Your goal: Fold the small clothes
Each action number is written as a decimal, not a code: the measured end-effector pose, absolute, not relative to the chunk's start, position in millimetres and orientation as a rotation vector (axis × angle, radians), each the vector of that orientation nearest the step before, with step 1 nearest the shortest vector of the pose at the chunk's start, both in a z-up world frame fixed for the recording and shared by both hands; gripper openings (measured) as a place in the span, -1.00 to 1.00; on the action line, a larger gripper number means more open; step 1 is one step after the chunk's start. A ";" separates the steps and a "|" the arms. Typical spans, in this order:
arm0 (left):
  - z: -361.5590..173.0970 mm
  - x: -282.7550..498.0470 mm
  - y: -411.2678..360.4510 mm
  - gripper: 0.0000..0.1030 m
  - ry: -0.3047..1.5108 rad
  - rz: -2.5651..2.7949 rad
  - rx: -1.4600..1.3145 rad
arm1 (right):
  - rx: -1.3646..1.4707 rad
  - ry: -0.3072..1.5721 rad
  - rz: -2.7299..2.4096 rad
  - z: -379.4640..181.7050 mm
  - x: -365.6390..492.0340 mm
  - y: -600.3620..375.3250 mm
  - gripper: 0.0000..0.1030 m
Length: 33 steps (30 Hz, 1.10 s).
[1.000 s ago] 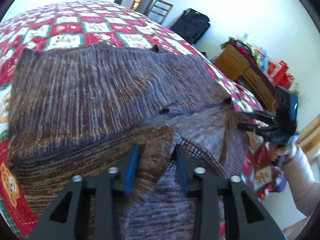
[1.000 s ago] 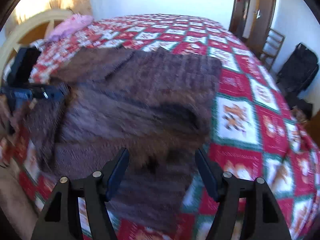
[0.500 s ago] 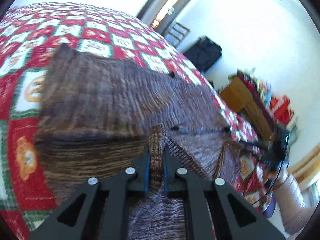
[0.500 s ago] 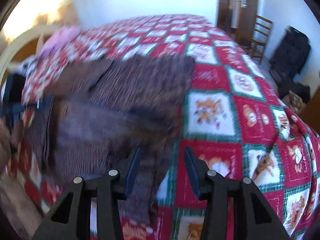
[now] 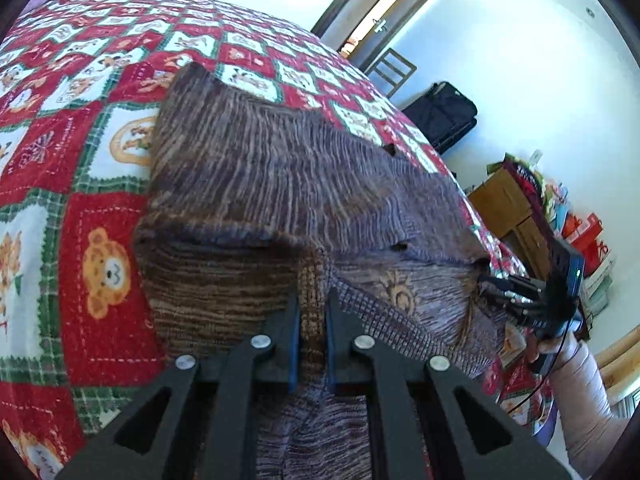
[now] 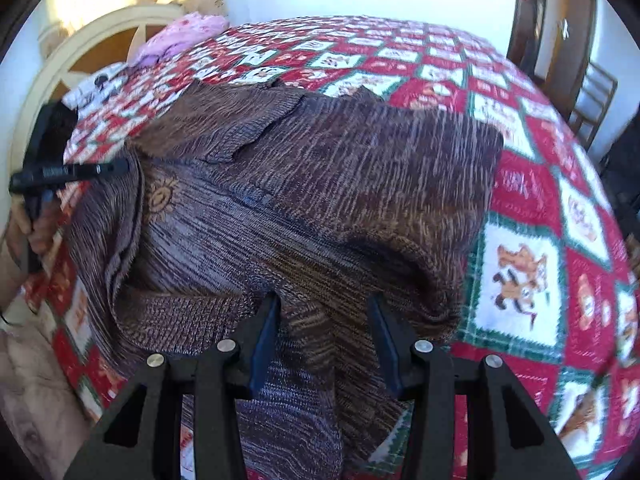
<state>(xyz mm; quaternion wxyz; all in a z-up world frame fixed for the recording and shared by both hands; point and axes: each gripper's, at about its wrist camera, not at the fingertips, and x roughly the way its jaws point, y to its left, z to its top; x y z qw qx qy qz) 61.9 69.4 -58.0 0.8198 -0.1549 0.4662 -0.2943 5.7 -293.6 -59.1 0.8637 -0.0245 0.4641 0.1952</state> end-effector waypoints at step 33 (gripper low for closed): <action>5.4 58.8 120.8 -0.82 0.765 -0.653 -0.487 | 0.391 0.637 0.235 41.0 -35.2 -309.4 -0.75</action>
